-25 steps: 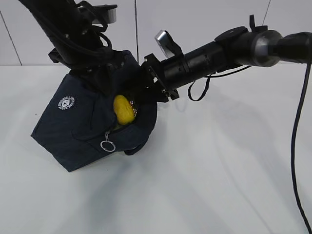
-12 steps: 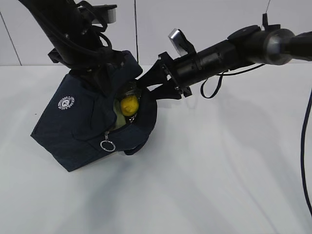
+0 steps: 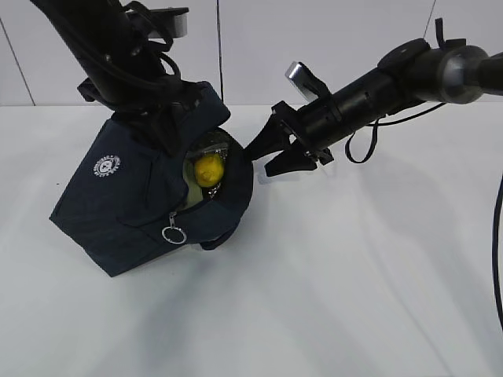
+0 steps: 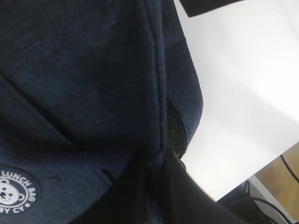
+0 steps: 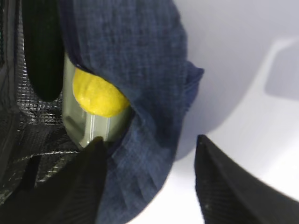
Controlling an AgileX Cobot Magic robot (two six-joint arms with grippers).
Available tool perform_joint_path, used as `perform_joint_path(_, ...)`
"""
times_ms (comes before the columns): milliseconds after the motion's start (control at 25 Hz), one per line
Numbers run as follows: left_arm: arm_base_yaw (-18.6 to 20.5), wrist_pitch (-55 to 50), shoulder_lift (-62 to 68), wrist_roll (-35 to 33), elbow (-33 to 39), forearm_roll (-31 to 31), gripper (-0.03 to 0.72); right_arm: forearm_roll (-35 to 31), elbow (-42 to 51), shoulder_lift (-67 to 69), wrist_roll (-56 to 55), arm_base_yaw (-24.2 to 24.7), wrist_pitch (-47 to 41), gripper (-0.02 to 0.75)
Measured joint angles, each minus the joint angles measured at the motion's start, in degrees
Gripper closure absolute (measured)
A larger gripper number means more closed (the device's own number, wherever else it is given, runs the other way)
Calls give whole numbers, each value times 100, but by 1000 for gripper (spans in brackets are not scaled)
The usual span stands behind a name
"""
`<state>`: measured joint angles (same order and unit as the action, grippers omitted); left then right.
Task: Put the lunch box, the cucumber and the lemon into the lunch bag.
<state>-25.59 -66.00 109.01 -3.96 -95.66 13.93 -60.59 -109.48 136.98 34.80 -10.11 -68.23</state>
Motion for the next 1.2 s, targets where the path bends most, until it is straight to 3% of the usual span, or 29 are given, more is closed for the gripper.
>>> perform_joint_path(200,0,0,0,0,0,10,670,-27,0,175,-66,-109,-11,261)
perform_joint_path(320,0,0,0,0,0,8,670,-101,0,265,-73,-202,-11,316)
perform_joint_path(480,0,0,0,0,0,8,670,-238,0,401,-80,-281,0,474)
perform_joint_path(600,0,0,0,0,0,8,670,-292,0,424,-80,-295,0,660)
perform_joint_path(680,0,0,0,0,0,8,670,-327,0,424,-80,-295,0,722)
perform_joint_path(1200,0,346,0,-13,0,767,670,-213,-98,-231,-164,134,-88,734)
